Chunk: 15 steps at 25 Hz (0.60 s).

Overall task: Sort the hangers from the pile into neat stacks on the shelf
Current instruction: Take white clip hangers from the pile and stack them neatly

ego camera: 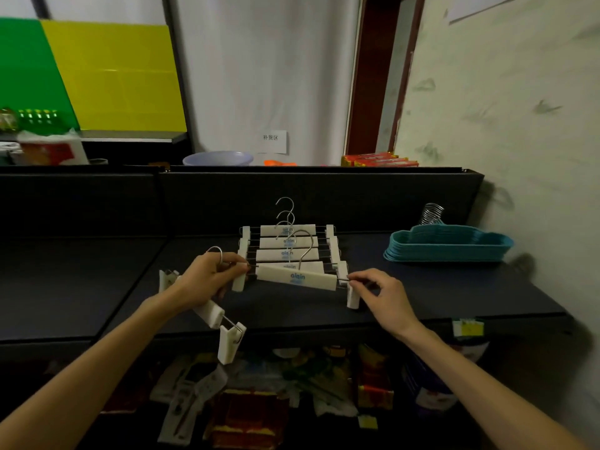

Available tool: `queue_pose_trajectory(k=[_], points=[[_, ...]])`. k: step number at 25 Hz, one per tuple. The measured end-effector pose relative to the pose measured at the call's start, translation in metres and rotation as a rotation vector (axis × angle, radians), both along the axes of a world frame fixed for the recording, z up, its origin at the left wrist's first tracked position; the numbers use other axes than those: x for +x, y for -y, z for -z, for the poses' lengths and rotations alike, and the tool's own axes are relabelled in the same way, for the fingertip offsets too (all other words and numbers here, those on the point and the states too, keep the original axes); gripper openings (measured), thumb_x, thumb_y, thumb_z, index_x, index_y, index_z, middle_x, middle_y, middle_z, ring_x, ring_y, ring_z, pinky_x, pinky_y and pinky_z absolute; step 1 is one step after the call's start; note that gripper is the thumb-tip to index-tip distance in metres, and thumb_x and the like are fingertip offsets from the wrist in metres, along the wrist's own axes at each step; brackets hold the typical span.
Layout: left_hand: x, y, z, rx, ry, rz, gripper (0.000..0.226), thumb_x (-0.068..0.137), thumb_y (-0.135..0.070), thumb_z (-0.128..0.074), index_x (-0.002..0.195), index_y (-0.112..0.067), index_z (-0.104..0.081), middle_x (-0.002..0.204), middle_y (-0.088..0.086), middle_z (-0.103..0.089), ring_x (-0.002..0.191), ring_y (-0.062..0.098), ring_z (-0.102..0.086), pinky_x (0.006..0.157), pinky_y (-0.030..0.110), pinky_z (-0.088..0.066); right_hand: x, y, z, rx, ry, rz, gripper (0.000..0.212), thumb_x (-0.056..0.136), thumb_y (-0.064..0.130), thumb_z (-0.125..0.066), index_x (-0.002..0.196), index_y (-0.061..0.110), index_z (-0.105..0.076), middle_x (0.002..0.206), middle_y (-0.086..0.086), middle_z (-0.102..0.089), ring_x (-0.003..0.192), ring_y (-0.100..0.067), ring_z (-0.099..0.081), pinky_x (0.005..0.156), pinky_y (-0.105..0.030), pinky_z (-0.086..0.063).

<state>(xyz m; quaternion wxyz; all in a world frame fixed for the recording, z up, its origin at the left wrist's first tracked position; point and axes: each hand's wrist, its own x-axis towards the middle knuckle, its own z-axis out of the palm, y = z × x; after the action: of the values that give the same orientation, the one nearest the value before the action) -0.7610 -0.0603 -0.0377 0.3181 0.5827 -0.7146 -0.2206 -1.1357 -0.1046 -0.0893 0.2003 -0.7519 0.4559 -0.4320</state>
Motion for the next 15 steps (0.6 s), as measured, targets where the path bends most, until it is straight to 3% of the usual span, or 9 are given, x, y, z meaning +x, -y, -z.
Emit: queue_pose_trajectory(k=[2,5,7,15], points=[[-0.004,-0.008,0.004,-0.030,0.073,-0.056,0.012,0.099,-0.032,-0.059,0.108,-0.036,-0.067,0.080,-0.003,-0.071,0.063,0.008,-0.065,0.061,0.023,-0.055,-0.002,0.001,0.000,0.004,0.022,-0.027,0.016,0.091,0.020,-0.072,0.105,0.027,-0.076,0.099,0.015,-0.071,0.091,-0.002,-0.063,0.075,-0.014,-0.049],[-0.005,-0.011,0.012,-0.001,0.181,-0.105,0.011,0.095,-0.030,-0.067,0.104,-0.037,-0.069,0.101,-0.014,-0.071,0.086,0.003,-0.068,0.082,0.026,-0.058,0.004,0.001,-0.001,0.035,0.051,-0.040,0.015,0.090,0.021,-0.073,0.104,0.025,-0.077,0.098,0.016,-0.072,0.090,-0.001,-0.064,0.073,-0.015,-0.050],[-0.004,-0.014,0.015,0.018,0.230,-0.125,0.009,0.094,-0.029,-0.068,0.101,-0.034,-0.069,0.103,-0.016,-0.066,0.095,0.000,-0.063,0.092,0.027,-0.054,0.007,0.000,0.003,0.069,0.047,-0.054,0.015,0.091,0.021,-0.072,0.105,0.024,-0.077,0.098,0.015,-0.072,0.091,0.000,-0.065,0.076,-0.015,-0.051],[-0.003,-0.010,0.026,0.067,0.262,-0.154,0.017,0.097,-0.036,-0.063,0.111,-0.028,-0.067,0.100,-0.013,-0.064,0.087,0.001,-0.062,0.070,0.014,-0.045,0.006,0.003,0.005,0.222,0.077,-0.053,0.019,0.092,0.021,-0.071,0.110,0.023,-0.075,0.103,0.012,-0.072,0.097,0.000,-0.065,0.086,-0.020,-0.052]])
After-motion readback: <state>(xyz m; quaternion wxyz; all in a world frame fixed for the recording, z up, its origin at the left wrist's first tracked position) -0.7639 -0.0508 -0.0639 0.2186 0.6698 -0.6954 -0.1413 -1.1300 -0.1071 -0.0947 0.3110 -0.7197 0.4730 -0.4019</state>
